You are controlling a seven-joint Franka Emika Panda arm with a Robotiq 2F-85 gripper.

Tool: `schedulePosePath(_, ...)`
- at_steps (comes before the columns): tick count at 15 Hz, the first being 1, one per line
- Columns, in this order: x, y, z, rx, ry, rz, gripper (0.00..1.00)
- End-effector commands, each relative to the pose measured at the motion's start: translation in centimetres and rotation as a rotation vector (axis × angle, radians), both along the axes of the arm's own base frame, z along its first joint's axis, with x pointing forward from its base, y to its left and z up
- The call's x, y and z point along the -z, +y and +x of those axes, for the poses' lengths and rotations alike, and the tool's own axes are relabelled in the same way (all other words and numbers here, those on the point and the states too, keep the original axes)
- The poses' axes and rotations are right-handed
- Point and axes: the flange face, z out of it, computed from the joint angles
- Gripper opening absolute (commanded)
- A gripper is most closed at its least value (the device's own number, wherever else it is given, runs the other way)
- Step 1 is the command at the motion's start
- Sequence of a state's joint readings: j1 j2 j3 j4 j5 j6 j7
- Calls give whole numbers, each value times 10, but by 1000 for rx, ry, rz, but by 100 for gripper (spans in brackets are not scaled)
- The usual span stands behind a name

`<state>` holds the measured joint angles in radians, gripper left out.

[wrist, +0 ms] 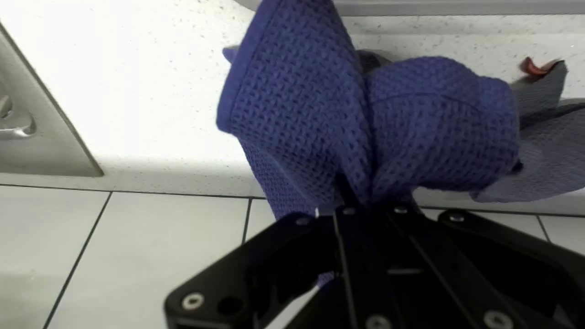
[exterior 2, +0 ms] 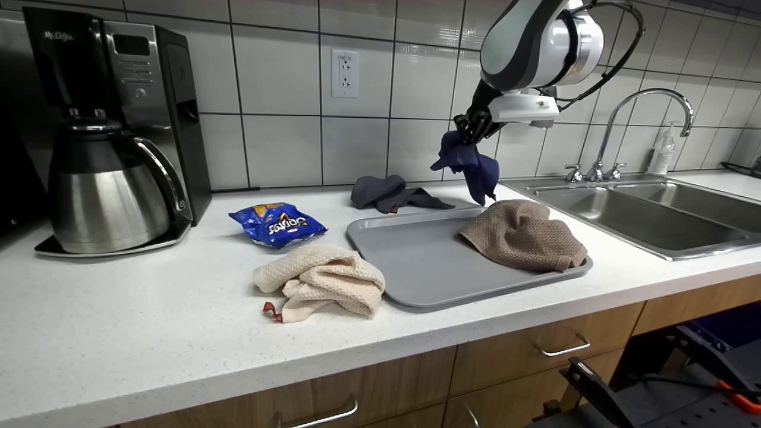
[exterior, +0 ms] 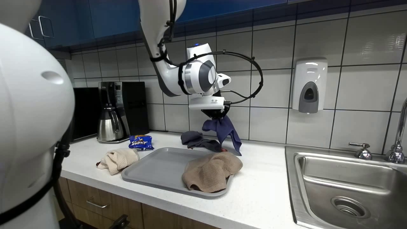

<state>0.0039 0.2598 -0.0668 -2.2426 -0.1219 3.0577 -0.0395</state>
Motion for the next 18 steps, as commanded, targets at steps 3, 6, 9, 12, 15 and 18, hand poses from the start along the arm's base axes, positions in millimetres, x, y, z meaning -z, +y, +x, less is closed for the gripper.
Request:
schedulePosePath(3,-17,43,-31,-140,-8,-3,2)
schedulePosePath(6,-21,60,-40,-190,-6,-4,2)
schedulePosePath(9,-25,66,-50,-220,-6,-8,2)
schedulePosePath(12,-27,63,-58,-233,5,-15,2)
schedulePosePath(15,-29,61,-66,-245,14,-16,2)
schedulePosePath(18,-31,60,-73,-258,15,-16,2)
